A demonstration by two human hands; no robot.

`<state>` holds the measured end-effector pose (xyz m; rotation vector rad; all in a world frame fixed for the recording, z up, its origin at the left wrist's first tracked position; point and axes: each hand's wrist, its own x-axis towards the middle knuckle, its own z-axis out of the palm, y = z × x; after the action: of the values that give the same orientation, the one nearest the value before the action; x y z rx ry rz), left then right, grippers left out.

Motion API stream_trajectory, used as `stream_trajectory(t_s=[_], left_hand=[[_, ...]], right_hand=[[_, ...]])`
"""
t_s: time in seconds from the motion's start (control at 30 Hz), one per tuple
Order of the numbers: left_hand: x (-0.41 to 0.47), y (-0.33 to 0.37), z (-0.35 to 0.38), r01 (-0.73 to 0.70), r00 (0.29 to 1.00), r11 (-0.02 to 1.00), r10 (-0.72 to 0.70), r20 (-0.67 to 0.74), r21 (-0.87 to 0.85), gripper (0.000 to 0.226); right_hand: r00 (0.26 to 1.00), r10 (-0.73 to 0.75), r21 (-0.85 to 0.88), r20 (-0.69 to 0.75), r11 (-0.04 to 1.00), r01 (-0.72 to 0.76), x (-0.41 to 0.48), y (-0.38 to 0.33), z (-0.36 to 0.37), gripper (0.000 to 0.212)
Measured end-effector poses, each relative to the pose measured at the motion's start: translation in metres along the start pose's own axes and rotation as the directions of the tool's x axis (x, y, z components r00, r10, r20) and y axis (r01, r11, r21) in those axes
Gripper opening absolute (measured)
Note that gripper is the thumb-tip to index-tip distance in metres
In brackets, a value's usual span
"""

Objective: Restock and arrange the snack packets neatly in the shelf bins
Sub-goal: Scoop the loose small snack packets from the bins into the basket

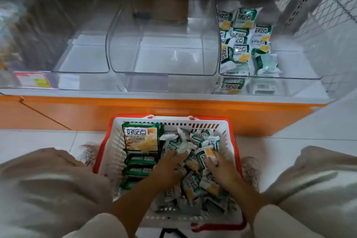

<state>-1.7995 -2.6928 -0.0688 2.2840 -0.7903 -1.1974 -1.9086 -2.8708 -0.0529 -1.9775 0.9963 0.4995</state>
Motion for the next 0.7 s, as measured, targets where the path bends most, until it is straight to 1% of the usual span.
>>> stream_trajectory(t_s=[0.07, 0.1, 0.13, 0.2, 0.27, 0.33, 0.37, 0.43, 0.47, 0.5, 0.53, 0.57, 0.63, 0.67, 0.7], left_hand=[[-0.002, 0.009, -0.011, 0.003, 1.0, 1.0, -0.003, -0.016, -0.005, 0.058], [-0.003, 0.011, -0.015, -0.001, 0.999, 1.0, 0.0, -0.054, -0.004, 0.057], [-0.008, 0.018, -0.021, -0.009, 0.995, 1.0, 0.009, -0.099, -0.002, 0.054], [-0.016, 0.032, -0.032, -0.041, 0.979, 0.999, 0.033, -0.2, -0.035, 0.046], [-0.027, 0.056, -0.049, -0.126, 0.946, 0.99, 0.102, -0.307, -0.061, 0.039], [-0.035, 0.088, -0.071, -0.26, 0.88, 0.963, 0.208, -0.427, -0.066, 0.032], [-0.04, 0.106, -0.084, -0.331, 0.834, 0.941, 0.261, -0.487, -0.062, 0.029], [-0.048, 0.143, -0.113, -0.452, 0.739, 0.891, 0.347, -0.578, -0.042, 0.027], [-0.05, 0.162, -0.127, -0.489, 0.701, 0.872, 0.384, -0.601, -0.013, 0.028], [-0.048, 0.179, -0.141, -0.513, 0.669, 0.858, 0.423, -0.611, 0.033, 0.029], [-0.044, 0.195, -0.155, -0.523, 0.642, 0.847, 0.464, -0.611, 0.094, 0.029], [-0.036, 0.209, -0.167, -0.518, 0.62, 0.838, 0.504, -0.601, 0.168, 0.029], [-0.013, 0.233, -0.19, -0.47, 0.59, 0.808, 0.588, -0.554, 0.357, 0.028], [0.002, 0.243, -0.2, -0.433, 0.593, 0.781, 0.623, -0.51, 0.45, 0.029], [0.017, 0.251, -0.209, -0.39, 0.616, 0.75, 0.644, -0.454, 0.535, 0.03]], right_hand=[[0.999, 0.037, -0.03, 0.039, 0.999, -0.036, 0.001, -0.001, -0.004, 0.062], [0.998, 0.044, -0.057, 0.053, 0.998, -0.041, 0.0, -0.002, -0.008, 0.062], [0.999, 0.019, -0.091, 0.049, 0.996, -0.015, -0.003, -0.005, -0.012, 0.06], [0.996, -0.083, -0.129, -0.029, 0.989, 0.079, -0.011, -0.017, -0.025, 0.054], [0.965, -0.209, -0.035, -0.16, 0.978, 0.206, -0.027, -0.037, -0.046, 0.046], [0.908, -0.302, 0.082, -0.289, 0.938, 0.338, -0.045, -0.058, -0.076, 0.038], [0.864, -0.346, 0.109, -0.366, 0.906, 0.409, -0.055, -0.068, -0.095, 0.033], [0.737, -0.438, 0.092, -0.514, 0.827, 0.555, -0.071, -0.086, -0.138, 0.023], [0.68, -0.466, 0.08, -0.566, 0.79, 0.607, -0.076, -0.093, -0.162, 0.02], [0.641, -0.478, 0.066, -0.601, 0.769, 0.635, -0.076, -0.097, -0.184, 0.018], [0.618, -0.488, 0.04, -0.616, 0.764, 0.644, -0.072, -0.1, -0.205, 0.018], [0.615, -0.494, 0.014, -0.615, 0.772, 0.635, -0.064, -0.101, -0.224, 0.018], [0.666, -0.487, 0.008, -0.565, 0.804, 0.595, -0.042, -0.102, -0.255, 0.018], [0.705, -0.486, 0.012, -0.516, 0.819, 0.573, -0.029, -0.101, -0.265, 0.017], [0.746, -0.486, 0.018, -0.456, 0.833, 0.553, -0.015, -0.101, -0.272, 0.017]])
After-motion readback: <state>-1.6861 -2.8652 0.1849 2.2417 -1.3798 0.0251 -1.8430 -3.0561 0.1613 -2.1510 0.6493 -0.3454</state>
